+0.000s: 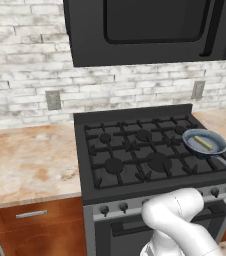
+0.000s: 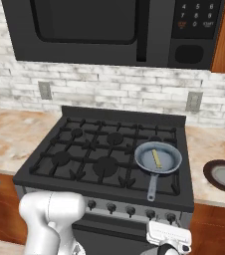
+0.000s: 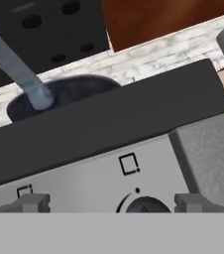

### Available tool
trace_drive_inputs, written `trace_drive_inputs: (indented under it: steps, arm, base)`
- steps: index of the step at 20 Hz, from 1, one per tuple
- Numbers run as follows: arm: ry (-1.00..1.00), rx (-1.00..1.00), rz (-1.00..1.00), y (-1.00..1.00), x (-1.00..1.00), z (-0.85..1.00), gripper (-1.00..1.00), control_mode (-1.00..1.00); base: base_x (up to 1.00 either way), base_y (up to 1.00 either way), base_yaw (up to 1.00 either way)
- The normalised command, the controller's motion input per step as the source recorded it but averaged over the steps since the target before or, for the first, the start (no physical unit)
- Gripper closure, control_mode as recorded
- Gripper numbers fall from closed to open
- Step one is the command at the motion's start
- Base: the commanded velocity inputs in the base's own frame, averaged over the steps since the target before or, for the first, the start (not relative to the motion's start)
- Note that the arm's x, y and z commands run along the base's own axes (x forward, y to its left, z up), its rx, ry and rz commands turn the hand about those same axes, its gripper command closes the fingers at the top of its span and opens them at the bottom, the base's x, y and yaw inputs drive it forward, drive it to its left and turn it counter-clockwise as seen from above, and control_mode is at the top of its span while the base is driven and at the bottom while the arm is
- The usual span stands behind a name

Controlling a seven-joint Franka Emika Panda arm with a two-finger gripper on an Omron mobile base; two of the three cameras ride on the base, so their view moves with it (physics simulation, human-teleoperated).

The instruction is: Pick up the butter stick and place it in the pan. Then turn on the burner for the pan.

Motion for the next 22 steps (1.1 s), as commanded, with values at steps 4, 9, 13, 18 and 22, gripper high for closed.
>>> trace_drive_inputs:
  steps: [4, 9, 13, 18, 22]
  arm:
    - [0.00, 0.00, 0.00, 0.00, 0.13, -0.12, -1.00, -1.00]
    - [0.00, 0.00, 0.00, -0.10, 0.11, -0.14, -1.00, -1.00]
    - [0.00, 0.00, 0.00, -0.21, 0.09, -0.10, -1.00, -1.00]
    - [0.00, 0.00, 0.00, -0.06, 0.03, -0.09, -1.00, -1.00]
    - [0.00, 0.00, 0.00, 0.00, 0.02, -0.06, -1.00, -1.00]
  base:
    - [0.00, 0.00, 0.00]
    - [0.00, 0.00, 0.00]
    - [0.00, 0.00, 0.00]
    - [0.00, 0.00, 0.00]
    - [0.00, 0.00, 0.00]
